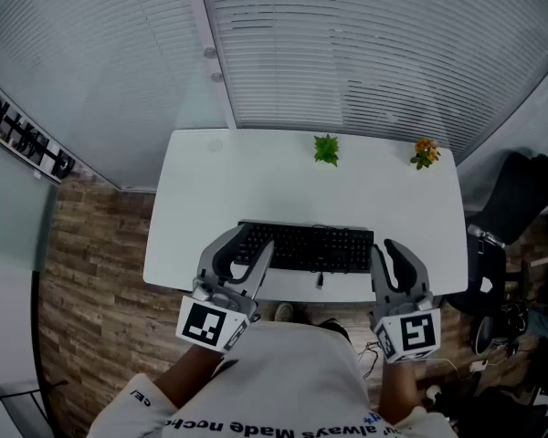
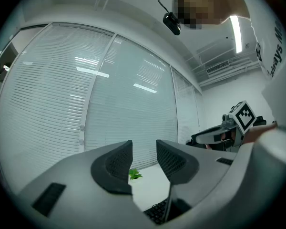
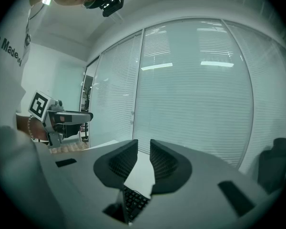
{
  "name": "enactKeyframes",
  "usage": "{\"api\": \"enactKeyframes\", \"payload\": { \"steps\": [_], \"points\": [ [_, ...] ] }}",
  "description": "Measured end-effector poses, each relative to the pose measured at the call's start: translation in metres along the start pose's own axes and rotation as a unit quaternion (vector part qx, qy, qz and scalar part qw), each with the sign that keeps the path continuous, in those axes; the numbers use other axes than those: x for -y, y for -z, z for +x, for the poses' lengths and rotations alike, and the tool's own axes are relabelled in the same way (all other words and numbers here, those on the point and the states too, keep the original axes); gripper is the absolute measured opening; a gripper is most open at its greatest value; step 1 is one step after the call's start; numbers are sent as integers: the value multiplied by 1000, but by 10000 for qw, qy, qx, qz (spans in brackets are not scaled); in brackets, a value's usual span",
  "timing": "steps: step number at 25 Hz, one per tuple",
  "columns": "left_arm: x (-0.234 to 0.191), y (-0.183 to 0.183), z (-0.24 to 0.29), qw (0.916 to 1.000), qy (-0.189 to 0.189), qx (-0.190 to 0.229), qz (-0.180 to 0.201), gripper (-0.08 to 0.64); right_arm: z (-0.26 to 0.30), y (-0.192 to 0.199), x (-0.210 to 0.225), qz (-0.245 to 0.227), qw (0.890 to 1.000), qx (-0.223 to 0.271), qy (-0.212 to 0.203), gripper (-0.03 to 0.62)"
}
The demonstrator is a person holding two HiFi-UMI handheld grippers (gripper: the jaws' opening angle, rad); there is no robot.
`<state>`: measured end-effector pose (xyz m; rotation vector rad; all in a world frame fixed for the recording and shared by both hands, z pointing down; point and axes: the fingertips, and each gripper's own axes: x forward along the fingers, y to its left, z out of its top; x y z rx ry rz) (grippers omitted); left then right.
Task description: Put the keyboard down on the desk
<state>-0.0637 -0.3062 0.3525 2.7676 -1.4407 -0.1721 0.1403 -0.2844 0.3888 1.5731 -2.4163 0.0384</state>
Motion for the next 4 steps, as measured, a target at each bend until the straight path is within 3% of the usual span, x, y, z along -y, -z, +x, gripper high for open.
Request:
{"api": "enactKeyframes", "payload": {
  "steps": [4],
  "points": [
    [0, 3, 2, 10000, 0, -19, -7, 179, 1, 3, 2, -15, 10000, -15, 26, 87]
  ]
}}
